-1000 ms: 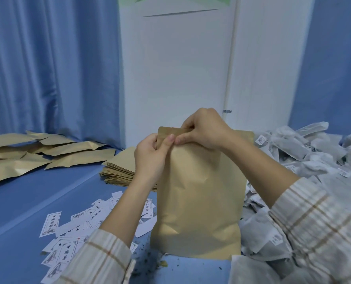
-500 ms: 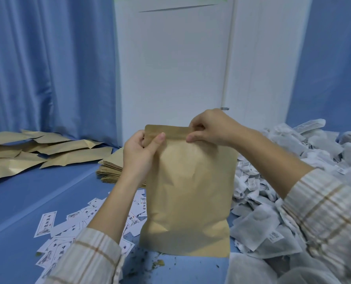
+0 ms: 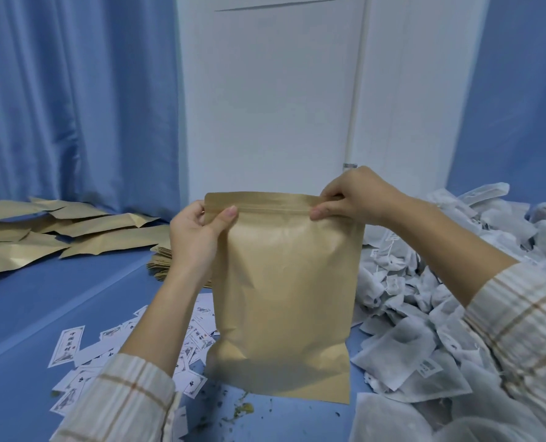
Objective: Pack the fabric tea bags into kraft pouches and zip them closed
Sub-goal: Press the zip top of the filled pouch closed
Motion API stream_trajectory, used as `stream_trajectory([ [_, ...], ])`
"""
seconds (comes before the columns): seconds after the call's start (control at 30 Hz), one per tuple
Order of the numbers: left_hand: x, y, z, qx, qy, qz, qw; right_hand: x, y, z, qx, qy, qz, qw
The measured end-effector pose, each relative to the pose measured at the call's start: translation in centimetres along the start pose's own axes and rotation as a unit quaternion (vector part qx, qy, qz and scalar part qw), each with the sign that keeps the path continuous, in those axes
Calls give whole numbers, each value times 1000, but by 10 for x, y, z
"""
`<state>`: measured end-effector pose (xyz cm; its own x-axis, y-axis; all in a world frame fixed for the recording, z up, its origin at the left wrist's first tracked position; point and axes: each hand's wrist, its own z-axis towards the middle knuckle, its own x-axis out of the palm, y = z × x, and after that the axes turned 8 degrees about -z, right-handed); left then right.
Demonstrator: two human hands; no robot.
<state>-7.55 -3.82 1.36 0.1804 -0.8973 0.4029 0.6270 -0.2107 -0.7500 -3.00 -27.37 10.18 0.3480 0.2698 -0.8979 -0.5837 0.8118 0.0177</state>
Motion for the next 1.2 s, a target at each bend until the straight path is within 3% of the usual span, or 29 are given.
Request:
stream_trajectory([
  [0.2,-4,-3,4,-1,-12,-9,1000,-3,-17,-10,25,0,56,998],
  [0.53,2,4,1,-14,-7,-5,1000,-5,-13,1,29,6,45,999],
  [0.83,4,1,-4,-10,-12,17,1000,-16,25,19,-10,122,39,992],
  [1.0,-2,-1,-5,-21,-24,-11,999,-14,14,12,-13,41,65,997],
  [1.2,10,0,-10,13,-24,26,999,-11,29,15,-18,90,-3,996],
])
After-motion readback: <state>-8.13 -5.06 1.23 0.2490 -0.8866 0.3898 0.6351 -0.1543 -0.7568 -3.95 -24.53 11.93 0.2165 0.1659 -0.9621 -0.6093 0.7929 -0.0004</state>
